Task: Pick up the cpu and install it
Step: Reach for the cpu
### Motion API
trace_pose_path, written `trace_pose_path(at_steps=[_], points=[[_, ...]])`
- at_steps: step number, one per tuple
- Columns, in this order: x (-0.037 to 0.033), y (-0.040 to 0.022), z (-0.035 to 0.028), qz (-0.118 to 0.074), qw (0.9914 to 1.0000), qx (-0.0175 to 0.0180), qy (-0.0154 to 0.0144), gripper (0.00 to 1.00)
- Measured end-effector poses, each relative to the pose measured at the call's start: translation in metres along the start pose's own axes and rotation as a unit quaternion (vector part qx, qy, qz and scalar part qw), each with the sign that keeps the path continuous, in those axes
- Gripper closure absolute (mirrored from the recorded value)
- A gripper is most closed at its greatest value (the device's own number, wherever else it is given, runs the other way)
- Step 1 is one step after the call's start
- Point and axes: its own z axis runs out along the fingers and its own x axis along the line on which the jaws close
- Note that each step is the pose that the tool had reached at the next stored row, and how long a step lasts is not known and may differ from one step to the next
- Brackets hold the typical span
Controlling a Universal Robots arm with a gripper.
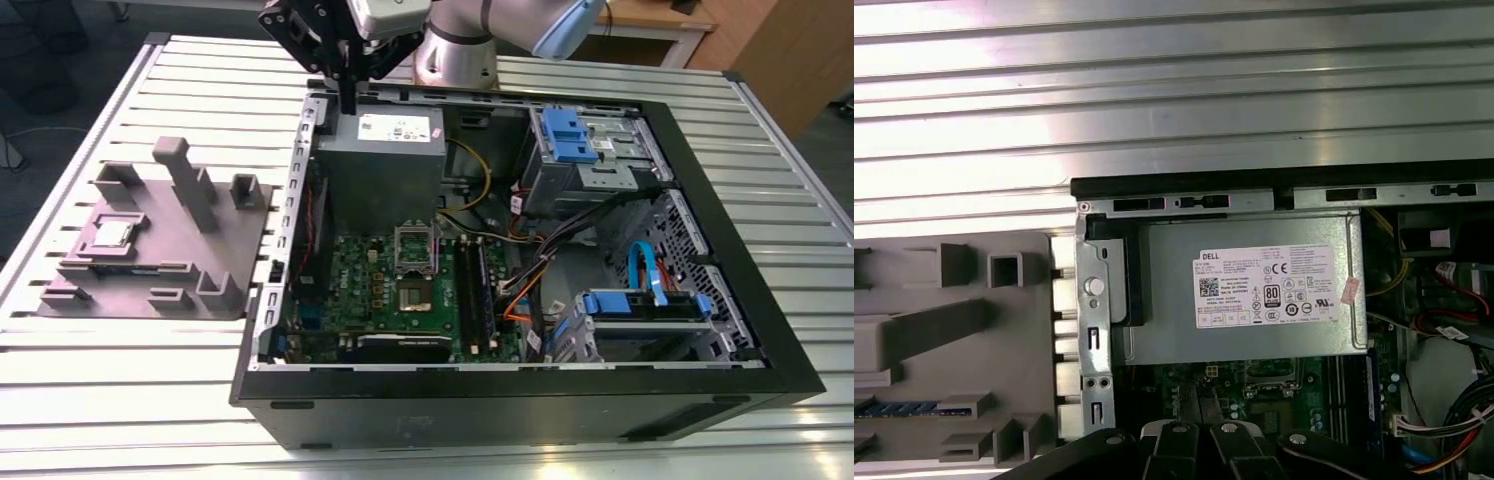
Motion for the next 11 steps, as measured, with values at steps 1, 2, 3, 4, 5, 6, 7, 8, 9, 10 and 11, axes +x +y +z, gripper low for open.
trace_pose_path(at_steps=[1,2,3,4,5,6,7,8,9,10,11], points=[[0.0002,0.0000,0.0000,0.000,1.00000,0.0000,0.0001,0.90],[0.0003,0.0000,0.0001,0.000,1.00000,0.0000,0.0002,0.90],[0.0005,-0.0001,0.0002,0.000,1.00000,0.0001,0.0003,0.90],[0.0007,-0.0001,0.0002,0.000,1.00000,0.0000,0.0003,0.90],[0.0012,-0.0001,0.0004,0.000,1.00000,0.0001,0.0006,0.90],[0.0015,-0.0001,0.0005,0.000,1.00000,0.0001,0.0008,0.90],[0.0017,-0.0001,0.0005,0.000,1.00000,0.0001,0.0008,0.90],[0.0019,-0.0002,0.0006,0.000,1.00000,0.0001,0.0009,0.90],[0.0021,-0.0002,0.0007,0.000,1.00000,0.0001,0.0009,0.90],[0.0023,-0.0002,0.0008,0.000,1.00000,0.0000,0.0010,0.90],[0.0025,-0.0002,0.0008,0.000,1.00000,0.0001,0.0010,0.90]])
